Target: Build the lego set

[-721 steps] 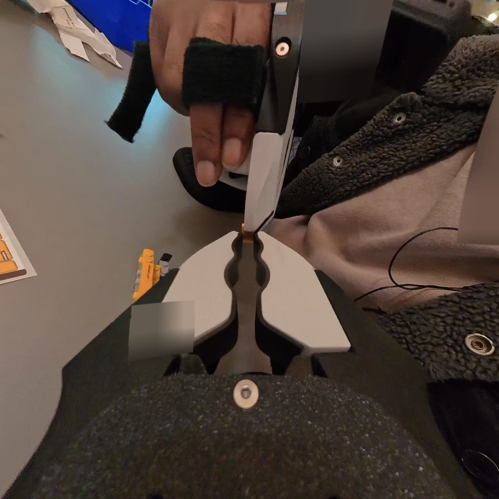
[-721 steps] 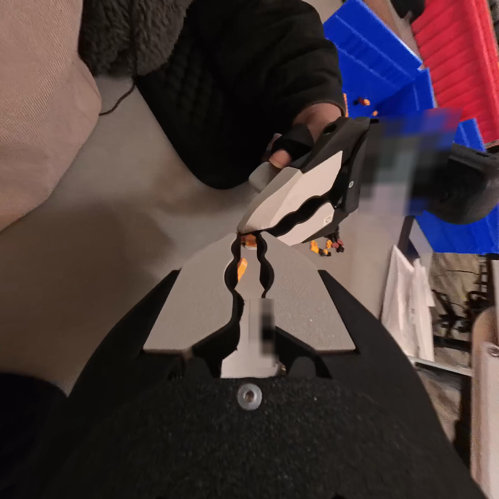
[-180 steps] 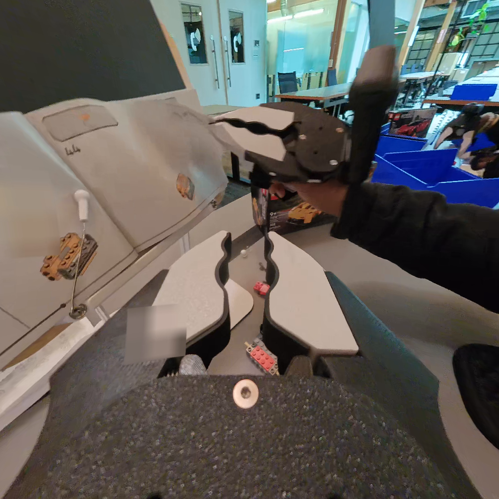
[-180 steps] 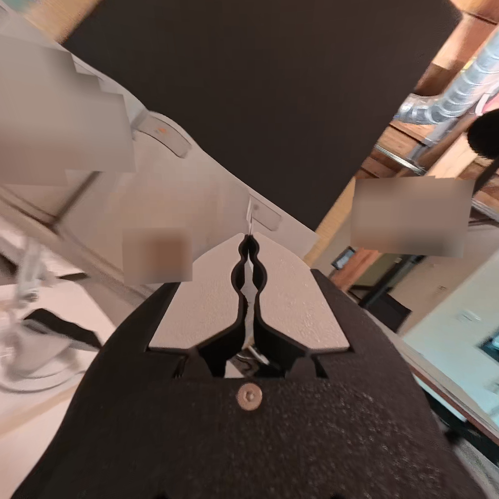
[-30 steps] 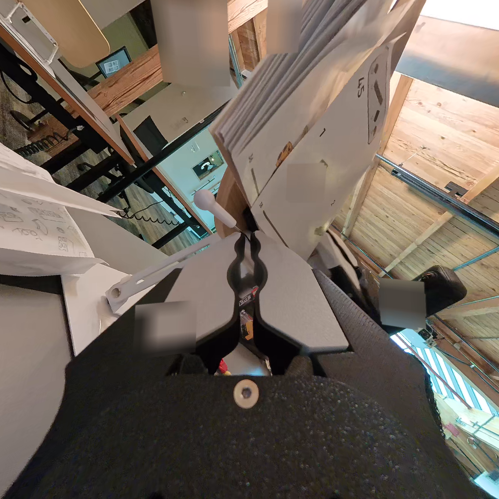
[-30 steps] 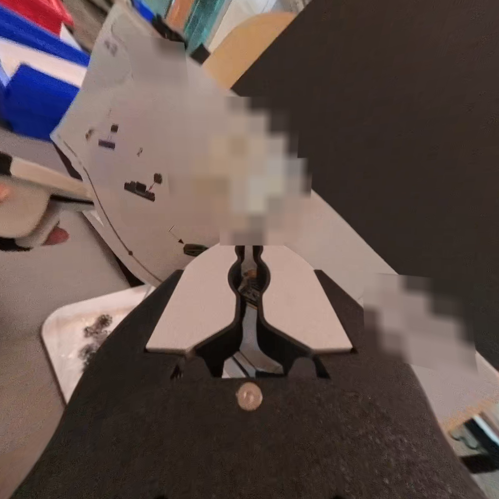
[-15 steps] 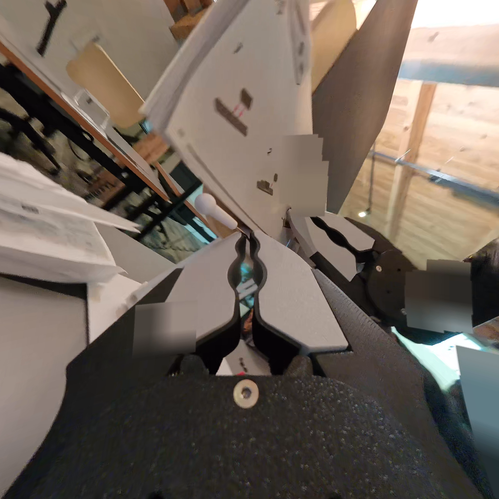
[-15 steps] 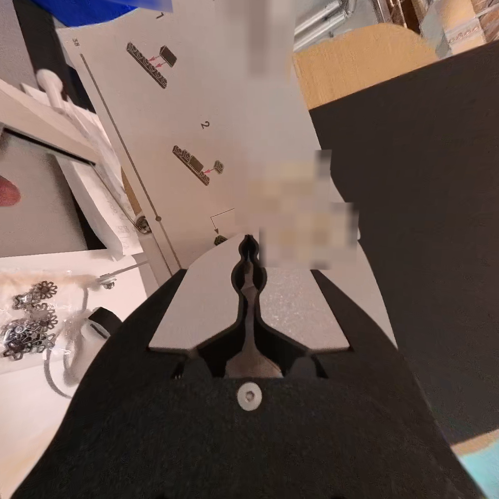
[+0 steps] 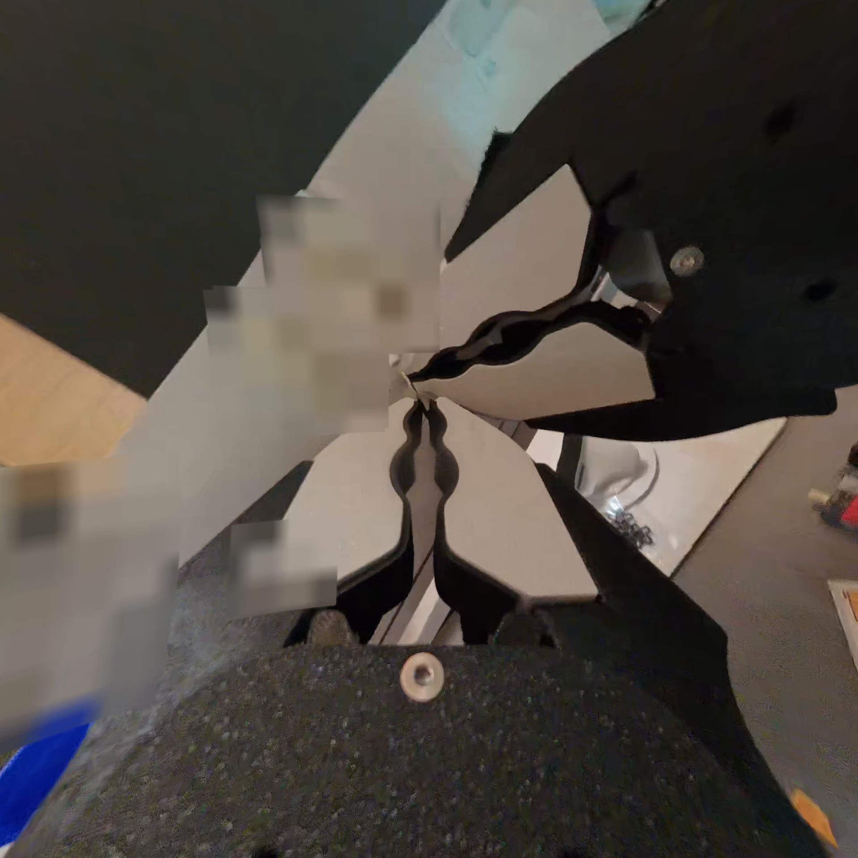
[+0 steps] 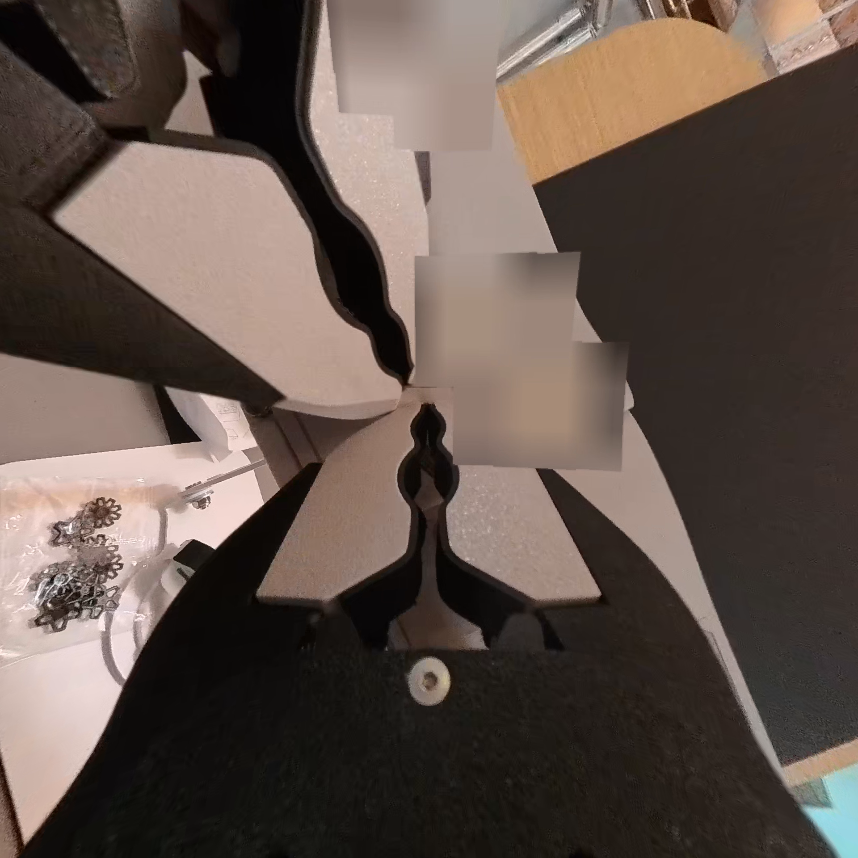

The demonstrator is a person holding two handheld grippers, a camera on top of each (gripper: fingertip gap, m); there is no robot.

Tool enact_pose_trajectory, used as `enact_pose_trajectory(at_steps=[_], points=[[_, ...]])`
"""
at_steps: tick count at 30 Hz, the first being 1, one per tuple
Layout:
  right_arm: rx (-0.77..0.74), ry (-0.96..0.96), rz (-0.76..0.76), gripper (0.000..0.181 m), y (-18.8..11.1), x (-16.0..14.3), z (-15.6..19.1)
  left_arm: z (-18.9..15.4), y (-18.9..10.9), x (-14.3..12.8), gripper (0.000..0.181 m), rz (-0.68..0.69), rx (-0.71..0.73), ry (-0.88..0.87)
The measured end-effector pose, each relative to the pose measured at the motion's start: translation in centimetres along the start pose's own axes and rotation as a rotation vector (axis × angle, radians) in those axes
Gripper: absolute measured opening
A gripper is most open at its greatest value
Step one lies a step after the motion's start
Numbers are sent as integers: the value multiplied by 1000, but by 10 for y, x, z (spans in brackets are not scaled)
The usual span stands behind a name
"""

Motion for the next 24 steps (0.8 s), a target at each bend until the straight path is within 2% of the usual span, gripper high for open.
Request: enact_pose_trajectory(at_steps=[5, 10, 14, 18, 24], points=[[-13, -17, -24, 0, -5, 2, 3, 2, 4, -2, 3, 48, -96, -31], [5, 21, -138, 0, -32, -2, -3, 3, 5, -1, 3, 80, -93, -43], [-2, -59, -69, 3, -32, -24, -12, 4, 5, -1, 3, 92, -77, -58], [-46, -208, 5, 0, -23, -26, -6, 4, 6, 0, 3, 112, -48, -35], [-78, -211, 12, 0, -23, -25, -3, -7, 4, 5, 3, 103, -25, 166]])
Point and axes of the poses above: each gripper's, where its closed fingertips meet, y out along the fingers, x out of its top, z = x × y across the jaws, the point moved 3 cm from there along -y, back along the fingers, and after that the axes turned 14 degrees about x, right-handed, at the moved point
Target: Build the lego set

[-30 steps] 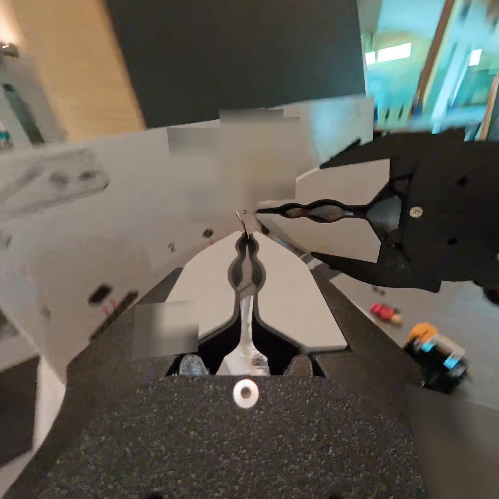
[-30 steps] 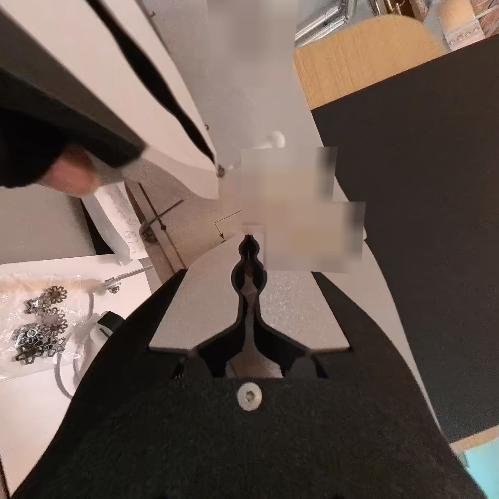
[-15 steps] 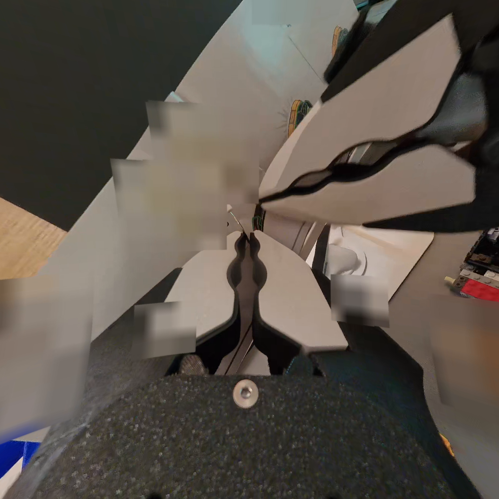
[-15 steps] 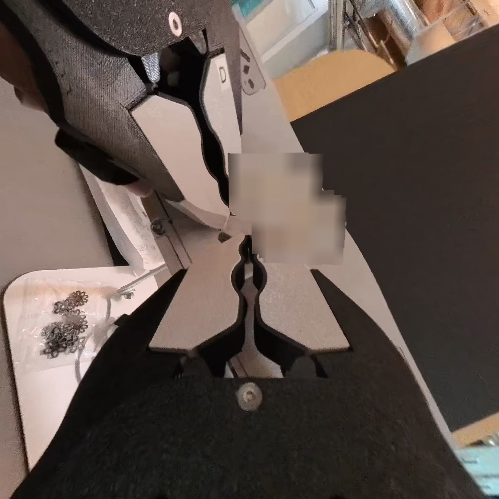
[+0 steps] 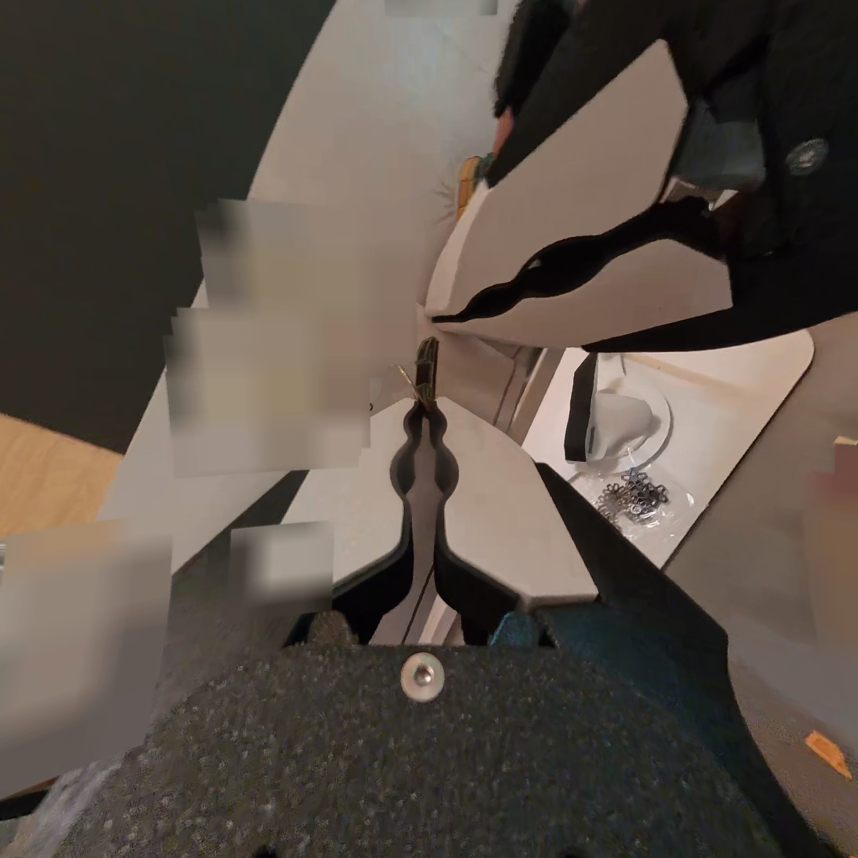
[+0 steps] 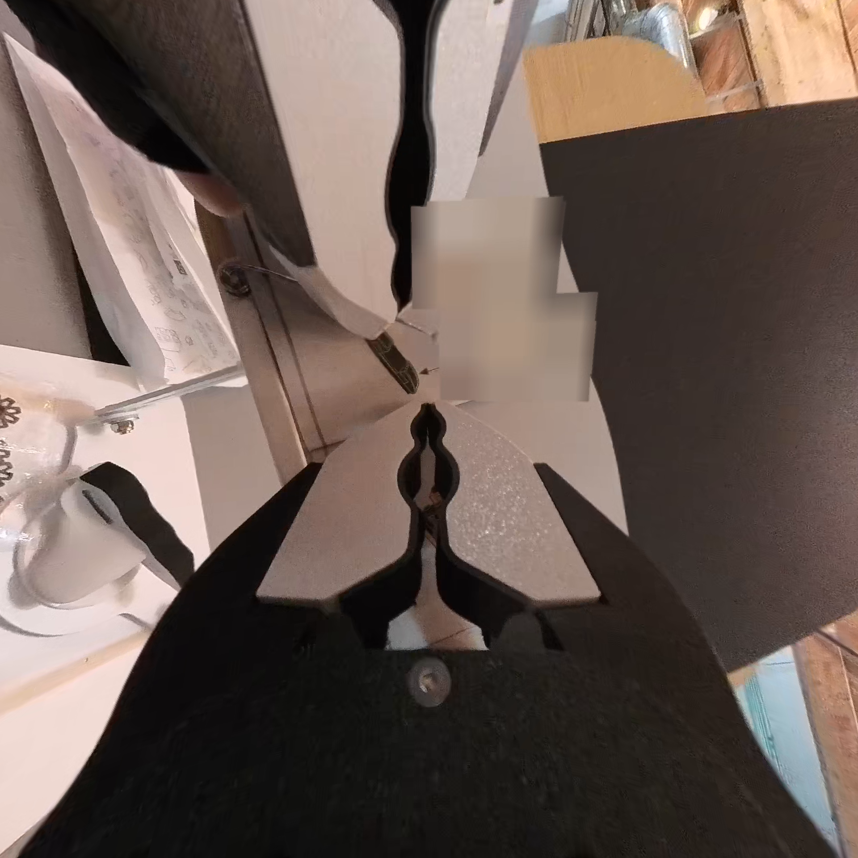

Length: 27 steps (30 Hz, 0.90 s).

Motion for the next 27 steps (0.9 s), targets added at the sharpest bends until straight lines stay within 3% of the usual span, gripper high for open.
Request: enact_pose_trajectory(at_steps=[4, 16, 21, 24, 27], points=[[-21, -10, 13, 0, 0, 0, 1, -11, 3, 4, 2, 12, 16, 164], [-37, 22, -2, 0, -11, -3, 4, -13, 3, 5, 2, 47, -43, 45], [-55, 137, -50, 0, -37, -13, 1, -12, -10, 3, 20, 4, -41, -61], [-75, 234, -62, 0, -56, -31, -3, -7, -27, -7, 22, -17, -3, -139], [-104, 428, -92, 9, -78, -57, -7, 3, -44, -21, 19, -29, 58, -328]])
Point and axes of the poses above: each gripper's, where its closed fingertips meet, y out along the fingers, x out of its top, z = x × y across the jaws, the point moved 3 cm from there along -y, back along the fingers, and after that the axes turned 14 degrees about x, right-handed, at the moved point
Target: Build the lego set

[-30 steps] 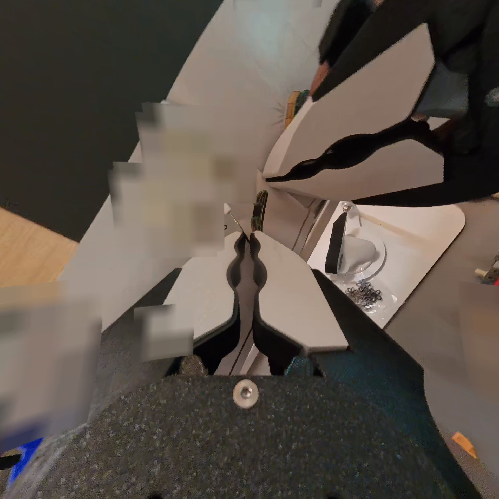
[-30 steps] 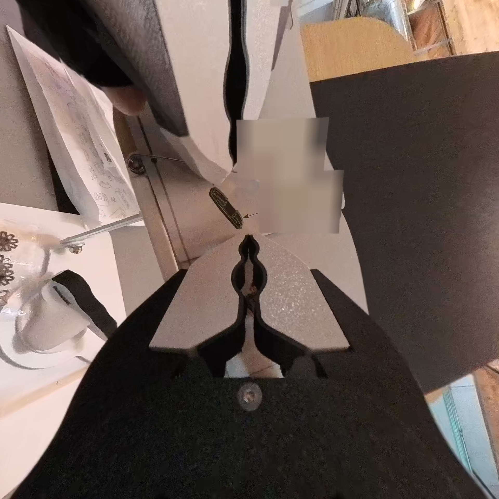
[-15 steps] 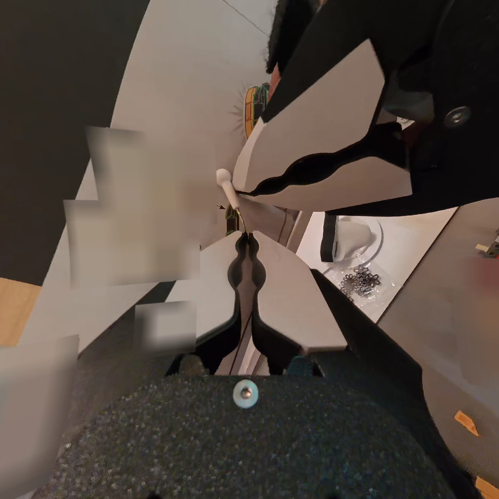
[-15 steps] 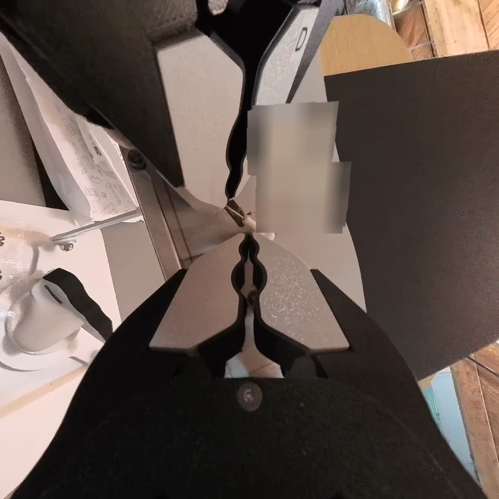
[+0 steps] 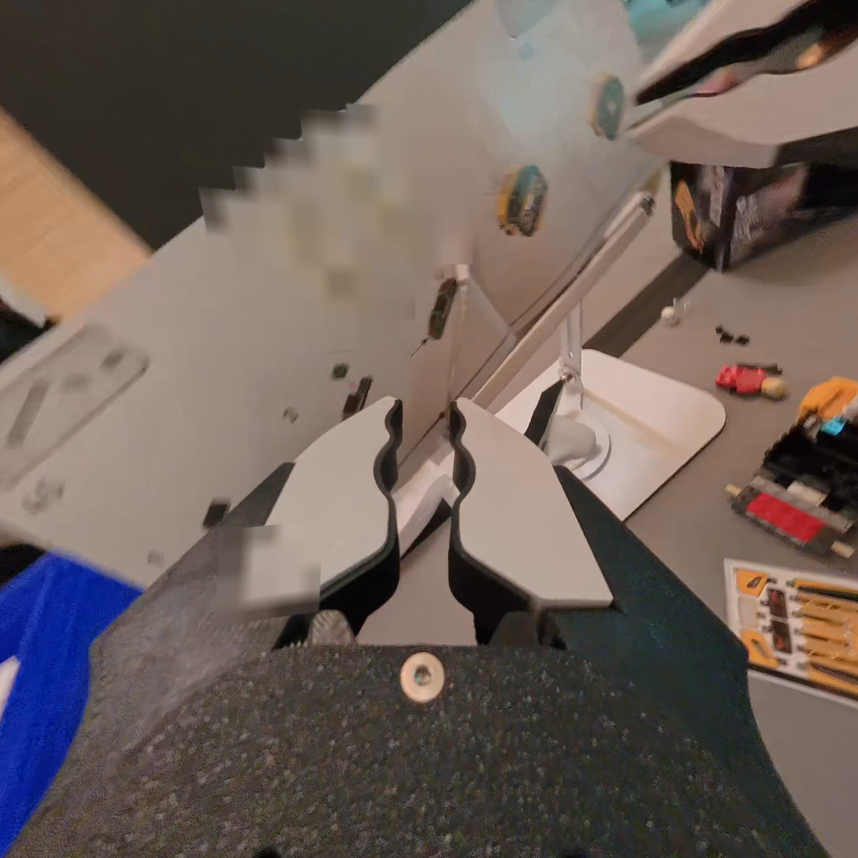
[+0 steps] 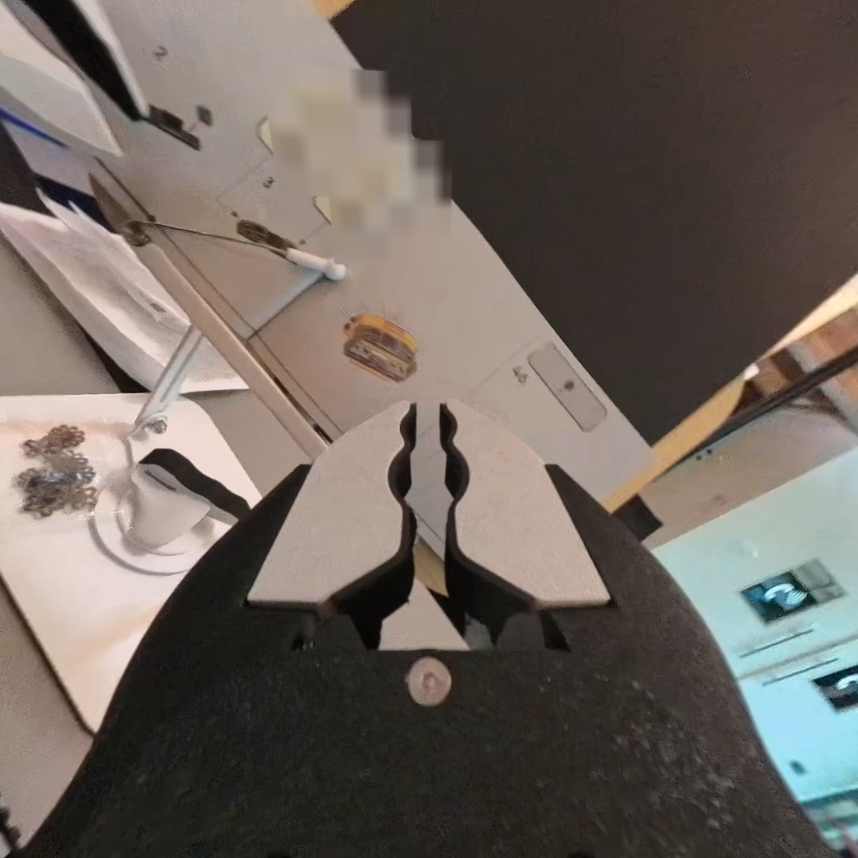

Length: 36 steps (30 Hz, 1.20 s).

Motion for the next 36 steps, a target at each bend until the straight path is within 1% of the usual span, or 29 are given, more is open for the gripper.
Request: enact_pose_trajectory(at_steps=[2, 4, 5, 7, 8, 9, 11, 13, 14, 16, 21, 28, 30, 33, 35, 36], points=[[-43, 158, -22, 20, -14, -17, -15, 12, -7, -11, 19, -3, 44, -156], [-68, 329, -39, 39, -22, -39, -30, 22, -8, -25, 19, 15, 70, -310], [-45, 433, -47, 53, -22, -51, -36, 26, -6, -32, 21, 31, 75, -369], [53, 610, -25, 85, -15, -72, -41, 31, 0, -42, 22, 52, 70, -445], [75, 661, -4, 95, -12, -82, -45, 32, 2, -43, 21, 52, 65, -463], [97, 701, -2, 99, -9, -89, -48, 34, 5, -45, 20, 54, 69, -468], [183, 791, -24, 96, -2, -97, -47, 36, 9, -45, 18, 56, 75, -464], [267, 848, -63, 85, 4, -96, -39, 38, 12, -45, 16, 50, 81, -464], [259, 849, -72, 85, 6, -96, -37, 39, 12, -45, 14, 46, 86, -465], [203, 825, -62, 75, 2, -98, -37, 42, 13, -44, 15, 31, 96, -468], [105, 801, -39, 72, -5, -95, -32, 48, 15, -41, 20, 10, 121, -467], [97, 817, -44, 68, -7, -96, -35, 50, 11, -38, 20, -12, 126, -472], [57, 815, -76, 69, -20, -92, -40, 51, 7, -38, 18, -22, 135, -466], [34, 802, -136, 66, -49, -78, -36, 56, 1, -37, 12, -40, 162, -456], [25, 780, -168, 57, -75, -67, -25, 64, -4, -34, 0, -69, 206, -470], [14, 767, -187, 49, -88, -61, -18, 69, -6, -33, 0, -87, 239, -481]])
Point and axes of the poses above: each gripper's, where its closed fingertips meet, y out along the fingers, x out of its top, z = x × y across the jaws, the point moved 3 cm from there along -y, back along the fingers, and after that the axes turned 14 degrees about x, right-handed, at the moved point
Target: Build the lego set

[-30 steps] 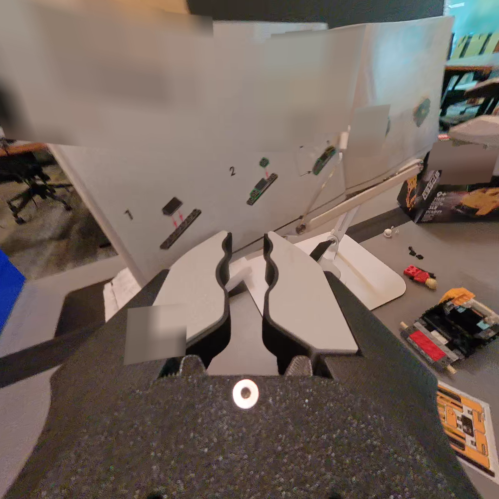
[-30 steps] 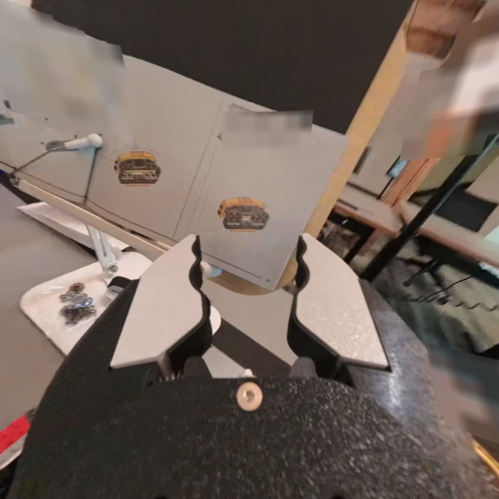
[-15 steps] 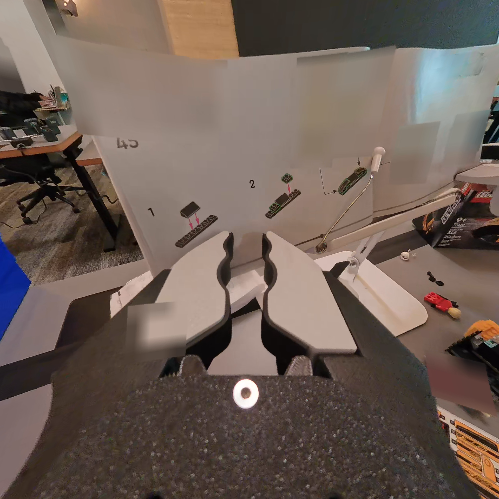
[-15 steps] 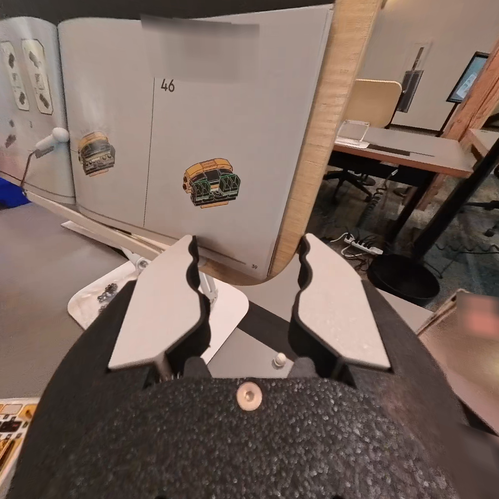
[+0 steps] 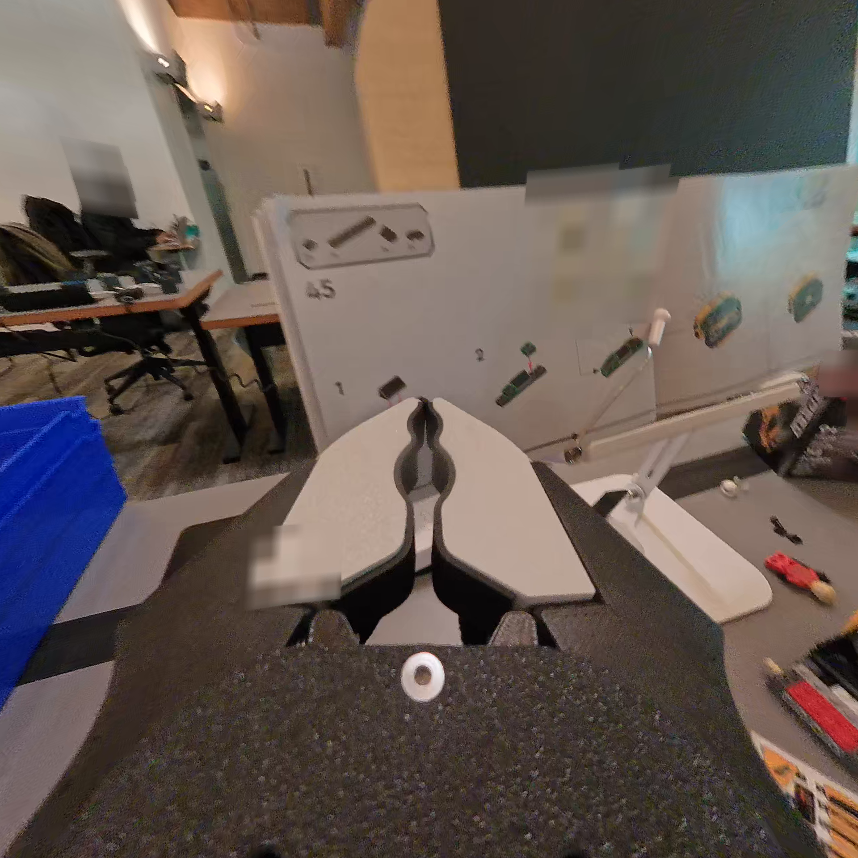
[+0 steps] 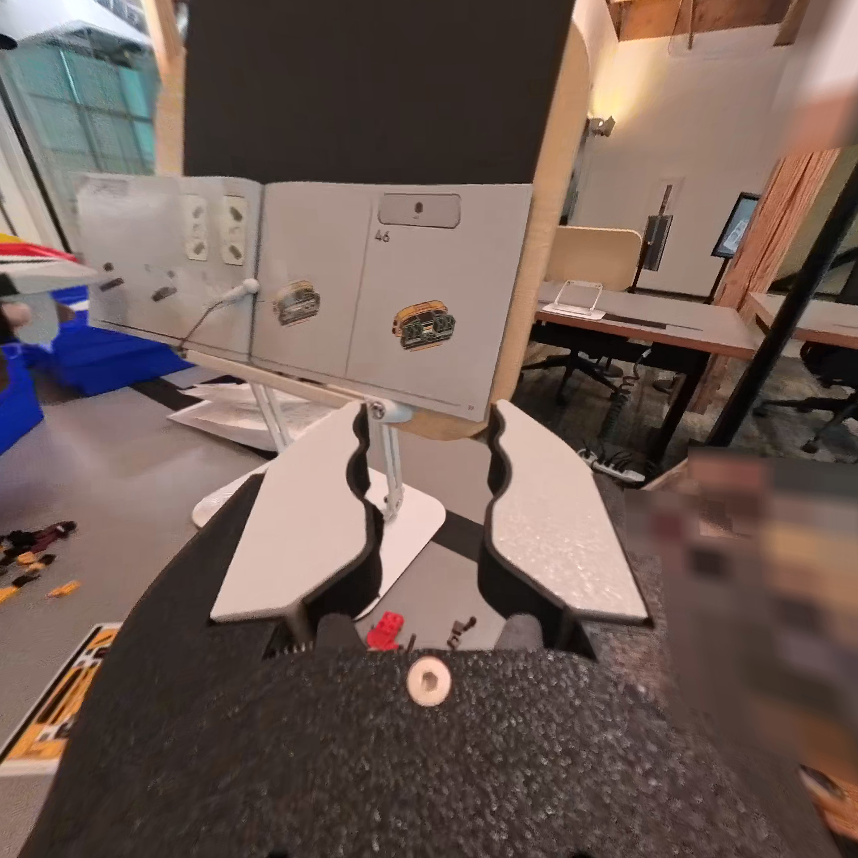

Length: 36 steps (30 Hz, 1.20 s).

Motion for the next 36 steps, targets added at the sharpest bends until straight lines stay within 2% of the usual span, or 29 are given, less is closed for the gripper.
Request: enact_pose_trajectory(at_steps=[1, 3, 6, 9, 12, 18, 26, 33, 36], points=[[-3, -13, -20, 38, -13, 0, 11, 3, -1, 4, 0, -18, 24, -8], [18, -42, -52, 0, -35, -6, 36, 9, -2, 13, 0, -50, 71, -15], [78, -19, -38, 0, -57, -29, 73, 18, 0, 29, 0, -96, 149, -13], [94, -20, -11, 0, -68, -44, 92, 24, 3, 45, 0, -136, 183, -32], [73, -40, -30, 0, -70, -40, 90, 29, 11, 52, 0, -133, 219, -52], [88, -38, -52, 0, -73, -43, 83, 26, 12, 46, 0, -136, 241, -12], [136, -61, -5, 3, -64, -57, 90, 27, 11, 45, 0, -144, 251, 19], [24, -18, -19, 5, -69, -56, 70, 25, 14, 42, 0, -152, 255, 43], [25, 9, -20, 5, -69, -58, 67, 23, 15, 40, 0, -153, 255, 43]])
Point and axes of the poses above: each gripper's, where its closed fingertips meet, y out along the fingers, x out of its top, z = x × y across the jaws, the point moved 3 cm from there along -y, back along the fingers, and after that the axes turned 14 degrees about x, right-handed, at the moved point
